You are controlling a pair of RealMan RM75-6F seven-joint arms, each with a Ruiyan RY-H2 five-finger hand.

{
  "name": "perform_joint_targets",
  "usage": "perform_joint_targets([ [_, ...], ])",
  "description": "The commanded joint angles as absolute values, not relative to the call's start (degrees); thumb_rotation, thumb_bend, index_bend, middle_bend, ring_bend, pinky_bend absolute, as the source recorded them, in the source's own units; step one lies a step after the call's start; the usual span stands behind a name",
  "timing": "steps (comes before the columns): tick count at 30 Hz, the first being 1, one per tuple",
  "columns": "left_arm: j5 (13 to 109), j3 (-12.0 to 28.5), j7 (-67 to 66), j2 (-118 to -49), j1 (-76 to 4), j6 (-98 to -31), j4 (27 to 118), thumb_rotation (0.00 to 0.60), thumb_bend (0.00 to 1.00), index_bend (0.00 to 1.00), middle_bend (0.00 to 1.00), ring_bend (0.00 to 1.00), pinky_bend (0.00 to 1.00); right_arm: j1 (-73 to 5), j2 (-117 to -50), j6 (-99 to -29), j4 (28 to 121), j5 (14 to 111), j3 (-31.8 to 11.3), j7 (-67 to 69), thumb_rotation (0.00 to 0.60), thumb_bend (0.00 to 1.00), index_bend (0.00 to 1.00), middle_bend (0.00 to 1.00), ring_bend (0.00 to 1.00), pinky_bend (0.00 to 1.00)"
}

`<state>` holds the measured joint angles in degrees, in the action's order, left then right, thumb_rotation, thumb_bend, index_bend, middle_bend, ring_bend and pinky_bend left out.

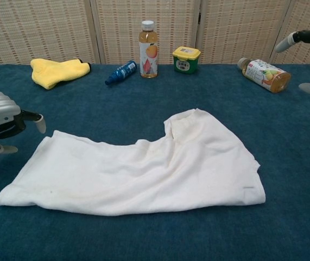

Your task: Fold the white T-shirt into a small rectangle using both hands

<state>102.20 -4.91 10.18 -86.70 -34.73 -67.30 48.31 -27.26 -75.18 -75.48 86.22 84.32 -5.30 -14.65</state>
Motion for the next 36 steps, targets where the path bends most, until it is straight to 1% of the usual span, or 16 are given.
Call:
perform_joint_targets([
  [1, 103.4, -5.8, 10.8, -88.8, -35.2, -68.9, 45.4, 0.6, 0.26, 0.37, 0.84, 0.77, 0.84, -27.0, -75.0, -75.6, 86.4, 84.3, -5.3, -14.8, 0.6, 0.34, 0.18, 0.93, 0.98, 1.0],
  [11, 104.7, -8.0, 11.0, -92.8, -35.4, -70.4, 38.3, 0.6, 0.26, 0.37, 0.84, 0.77, 0.84, -25.7, -74.7, -75.7, 86.9, 84.1, -5.5, -14.9, 0.6, 0.34, 0.19, 0.94, 0.98, 1.0],
  [17, 104.3, -8.5, 12.0, -94.1, -35.3, -70.7, 36.3, 0.6, 0.26, 0.36, 0.84, 0.77, 0.84, -25.3, -74.9, -75.5, 86.3, 83.9, -5.8, -14.8, 0.6, 0.34, 0.19, 0.94, 0.98, 1.0],
  [20, 104.1, -8.6, 12.2, -94.2, -35.3, -71.2, 36.2, 0.6, 0.26, 0.36, 0.84, 0.77, 0.84, -25.5, -75.0, -74.0, 85.8, 82.6, -6.0, -14.9, 0.6, 0.34, 0.19, 0.94, 0.98, 1.0],
  [28, 103.6, -8.7, 11.5, -93.5, -35.3, -72.2, 37.6, 0.6, 0.26, 0.36, 0.84, 0.77, 0.84, -29.9, -76.4, -64.7, 83.9, 77.4, -8.1, -17.3, 0.6, 0.34, 0.19, 0.94, 0.98, 1.0],
  [36, 102.9, -8.8, 10.5, -93.0, -35.3, -71.8, 38.9, 0.6, 0.26, 0.35, 0.84, 0.77, 0.84, -38.4, -81.7, -50.3, 77.7, 68.3, -11.2, -20.3, 0.6, 0.38, 0.19, 0.93, 0.98, 1.0],
])
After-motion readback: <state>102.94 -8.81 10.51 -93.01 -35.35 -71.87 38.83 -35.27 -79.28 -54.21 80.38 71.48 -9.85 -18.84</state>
